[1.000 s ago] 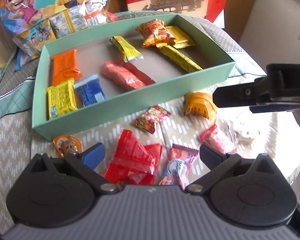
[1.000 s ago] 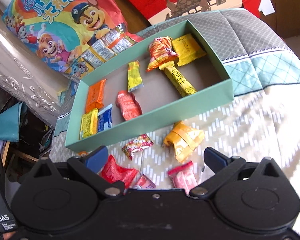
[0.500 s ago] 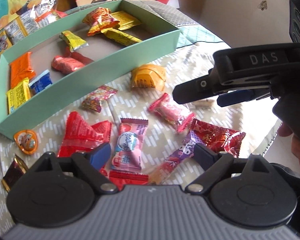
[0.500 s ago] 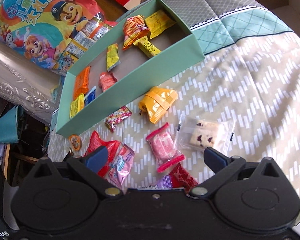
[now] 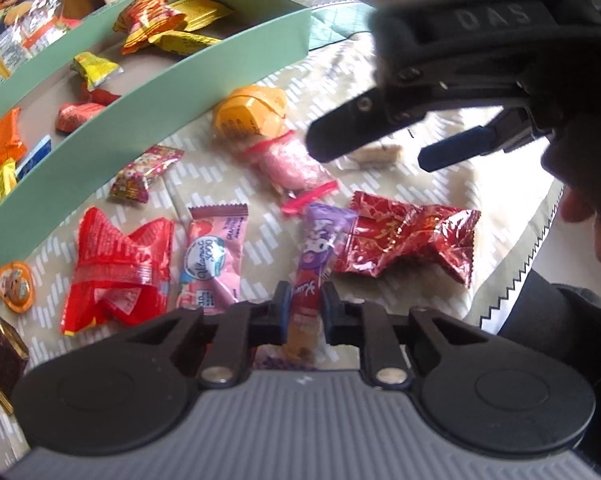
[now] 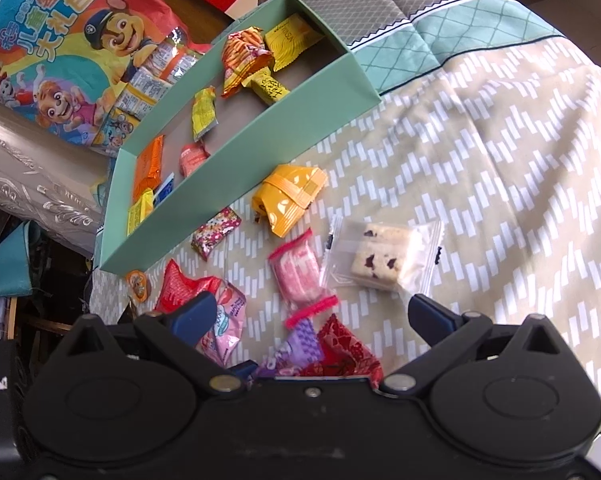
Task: Organize snacks
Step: 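Grasp the purple candy stick with left tool while right tool grasps red wrapped candy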
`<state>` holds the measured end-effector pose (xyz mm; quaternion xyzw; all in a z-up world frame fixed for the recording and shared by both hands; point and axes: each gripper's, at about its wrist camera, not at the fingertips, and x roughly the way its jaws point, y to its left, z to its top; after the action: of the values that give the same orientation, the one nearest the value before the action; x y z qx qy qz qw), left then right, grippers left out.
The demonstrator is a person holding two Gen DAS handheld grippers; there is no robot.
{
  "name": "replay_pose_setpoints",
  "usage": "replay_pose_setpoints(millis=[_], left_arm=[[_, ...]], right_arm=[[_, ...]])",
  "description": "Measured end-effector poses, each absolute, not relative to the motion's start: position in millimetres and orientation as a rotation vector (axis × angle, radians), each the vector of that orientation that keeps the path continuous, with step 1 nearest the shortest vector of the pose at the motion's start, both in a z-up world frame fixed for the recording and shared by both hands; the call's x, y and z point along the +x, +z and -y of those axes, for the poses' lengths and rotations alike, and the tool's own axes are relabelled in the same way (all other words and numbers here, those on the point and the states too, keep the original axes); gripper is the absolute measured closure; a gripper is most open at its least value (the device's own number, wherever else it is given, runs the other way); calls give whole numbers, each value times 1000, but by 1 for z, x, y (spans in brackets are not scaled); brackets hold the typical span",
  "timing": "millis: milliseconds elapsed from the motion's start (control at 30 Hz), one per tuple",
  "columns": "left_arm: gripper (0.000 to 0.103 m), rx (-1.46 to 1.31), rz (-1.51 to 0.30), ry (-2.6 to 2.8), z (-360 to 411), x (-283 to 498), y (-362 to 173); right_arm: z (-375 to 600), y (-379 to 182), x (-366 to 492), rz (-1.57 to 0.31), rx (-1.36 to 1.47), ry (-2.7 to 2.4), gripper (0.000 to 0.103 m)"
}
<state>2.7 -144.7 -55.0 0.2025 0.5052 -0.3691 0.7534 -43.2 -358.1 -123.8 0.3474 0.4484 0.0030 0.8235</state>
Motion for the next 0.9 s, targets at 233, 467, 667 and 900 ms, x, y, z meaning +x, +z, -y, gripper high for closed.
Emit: replay_pose_setpoints(millis=[233, 467, 667, 900], left_arm=[[89, 268, -1158, -730, 114, 30, -57], [88, 171, -1174, -733, 97, 37, -59], [88, 148, -1173, -736, 94, 33, -58], [74, 182, -1169, -742, 103, 27, -55]], right_arm=[[350, -120, -53, -961, 623, 34, 14], [319, -126, -61, -1051, 425, 71, 25], [291, -123, -65, -1058, 196, 78, 49], [295, -122, -68, -1032, 238, 64, 59]])
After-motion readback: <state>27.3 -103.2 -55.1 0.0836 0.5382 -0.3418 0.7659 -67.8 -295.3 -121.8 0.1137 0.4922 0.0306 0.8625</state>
